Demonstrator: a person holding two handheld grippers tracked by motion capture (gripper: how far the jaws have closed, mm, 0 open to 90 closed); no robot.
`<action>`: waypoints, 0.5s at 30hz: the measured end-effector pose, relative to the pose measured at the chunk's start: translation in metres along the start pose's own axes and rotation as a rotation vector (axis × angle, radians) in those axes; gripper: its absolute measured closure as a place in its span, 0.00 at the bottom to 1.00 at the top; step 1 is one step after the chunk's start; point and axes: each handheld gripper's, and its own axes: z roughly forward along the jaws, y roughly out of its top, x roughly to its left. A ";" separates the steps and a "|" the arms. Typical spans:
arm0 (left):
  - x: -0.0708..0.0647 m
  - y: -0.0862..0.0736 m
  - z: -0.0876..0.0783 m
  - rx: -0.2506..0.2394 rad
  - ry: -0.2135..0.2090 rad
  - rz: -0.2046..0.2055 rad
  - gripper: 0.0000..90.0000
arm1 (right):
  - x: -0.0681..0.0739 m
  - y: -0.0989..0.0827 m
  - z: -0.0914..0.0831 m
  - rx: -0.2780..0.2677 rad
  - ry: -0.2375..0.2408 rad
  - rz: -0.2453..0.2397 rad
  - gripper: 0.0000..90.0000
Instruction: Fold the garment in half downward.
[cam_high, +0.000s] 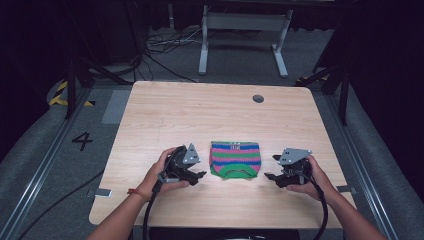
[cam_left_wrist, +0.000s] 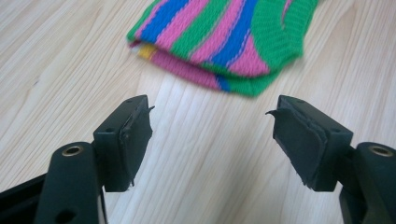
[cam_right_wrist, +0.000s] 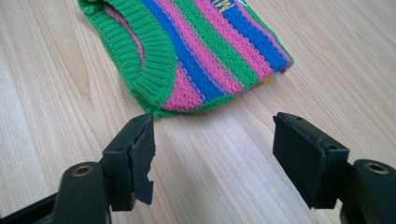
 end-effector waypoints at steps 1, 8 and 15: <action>0.000 -0.002 -0.002 0.006 0.004 0.003 0.32 | 0.000 -0.002 -0.001 0.000 -0.007 0.005 0.32; 0.003 -0.024 -0.010 0.068 0.033 0.000 0.30 | -0.004 -0.017 -0.009 0.013 -0.042 0.034 0.31; 0.004 -0.045 -0.021 0.080 0.046 -0.024 0.29 | -0.007 -0.033 -0.018 0.006 -0.069 0.069 0.28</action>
